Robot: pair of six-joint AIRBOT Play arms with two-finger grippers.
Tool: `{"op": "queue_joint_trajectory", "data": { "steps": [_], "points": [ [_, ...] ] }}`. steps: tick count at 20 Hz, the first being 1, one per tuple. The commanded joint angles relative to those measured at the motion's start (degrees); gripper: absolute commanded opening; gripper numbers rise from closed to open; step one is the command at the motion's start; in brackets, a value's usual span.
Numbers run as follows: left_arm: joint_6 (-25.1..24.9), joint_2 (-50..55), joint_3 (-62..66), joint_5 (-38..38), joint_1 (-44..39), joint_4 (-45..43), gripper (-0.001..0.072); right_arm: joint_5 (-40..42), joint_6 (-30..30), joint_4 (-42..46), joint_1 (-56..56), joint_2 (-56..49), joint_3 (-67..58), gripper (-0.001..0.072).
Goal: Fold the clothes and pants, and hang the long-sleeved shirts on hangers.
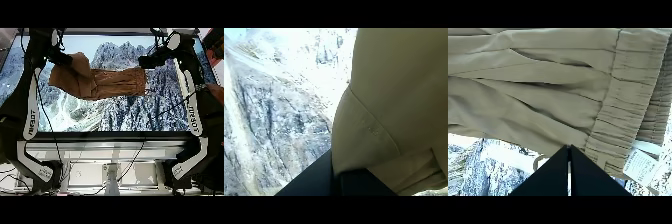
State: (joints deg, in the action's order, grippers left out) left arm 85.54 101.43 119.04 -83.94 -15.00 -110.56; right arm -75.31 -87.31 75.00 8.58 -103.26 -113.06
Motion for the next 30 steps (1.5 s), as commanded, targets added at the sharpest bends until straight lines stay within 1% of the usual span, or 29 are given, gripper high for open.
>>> {"op": "queue_joint_trajectory", "data": {
  "steps": [1,3,5,6,7,8,9,11,13,15,16,19,20,21,22,24,25,27,30],
  "points": [
    [1.27,-0.11,-0.61,1.60,0.20,-0.48,0.0019,0.81,-0.24,-2.19,0.04,-0.85,0.02,0.0029],
    [2.19,0.15,-0.61,3.43,0.24,3.21,0.0019,2.84,-0.24,-4.87,0.52,-1.92,0.02,0.0029],
    [5.90,1.07,-0.63,5.64,0.26,5.64,0.0019,5.29,-0.52,-5.75,2.23,-3.34,0.04,0.0029],
    [9.53,1.62,-0.63,6.84,0.39,7.48,0.0019,6.25,-0.76,-5.97,3.39,-4.09,0.07,0.0029],
    [13.97,1.97,-0.63,8.33,0.46,10.56,0.0020,7.87,-1.22,-6.05,4.83,-4.79,0.37,0.0029],
    [17.25,2.10,-0.63,10.38,0.61,14.58,0.0020,10.05,-2.32,-6.01,6.29,-5.33,0.92,0.0029],
    [18.99,2.08,-0.61,12.98,0.66,18.73,0.0020,13.11,-3.54,-5.99,7.93,-5.90,1.55,0.0029],
    [19.76,1.92,-0.61,20.26,0.79,29.88,0.0022,19.32,-6.14,-5.90,10.99,-6.21,3.45,0.0029],
    [19.74,1.95,-0.63,28.39,0.90,44.02,0.0020,23.32,-6.67,-5.66,13.25,-6.21,4.31,0.0029],
    [19.85,2.05,-0.63,35.04,0.48,52.33,0.0020,24.76,-6.69,-5.51,13.97,-6.19,4.31,0.0029],
    [21.20,2.23,-0.68,36.83,0.04,54.82,0.0020,24.79,-6.78,-4.83,13.75,-6.19,4.31,0.0029],
    [21.79,2.99,-1.09,38.60,-1.95,56.19,0.0021,22.08,-9.88,-1.25,10.60,-6.14,4.31,0.0029],
    [23.21,3.17,-2.03,39.87,-2.91,57.40,0.0021,21.40,-10.01,-1.25,8.96,-6.14,4.31,0.0029],
    [24.30,3.17,-3.13,41.75,-3.85,58.90,0.0021,21.24,-10.69,-1.29,7.13,-6.14,4.31,0.0029],
    [24.46,3.19,-4.09,44.39,-4.90,60.67,0.0021,21.53,-11.96,-1.66,5.33,-6.14,4.31,0.0029],
    [24.46,3.39,-4.13,49.05,-6.36,62.25,0.0022,22.08,-12.04,-3.34,3.28,-6.14,4.31,0.0029],
    [24.46,3.34,-4.13,51.19,-6.73,63.87,0.0022,22.10,-12.02,-3.32,3.28,-6.14,4.31,0.0028],
    [24.41,3.28,-4.09,53.02,-6.80,67.98,0.0022,22.82,-12.04,-3.48,4.74,-6.25,4.33,0.0028],
    [24.39,2.29,-4.09,53.13,-6.71,68.81,0.0022,26.51,-12.13,-4.63,9.16,-7.58,4.42,0.0027]
  ]
}}
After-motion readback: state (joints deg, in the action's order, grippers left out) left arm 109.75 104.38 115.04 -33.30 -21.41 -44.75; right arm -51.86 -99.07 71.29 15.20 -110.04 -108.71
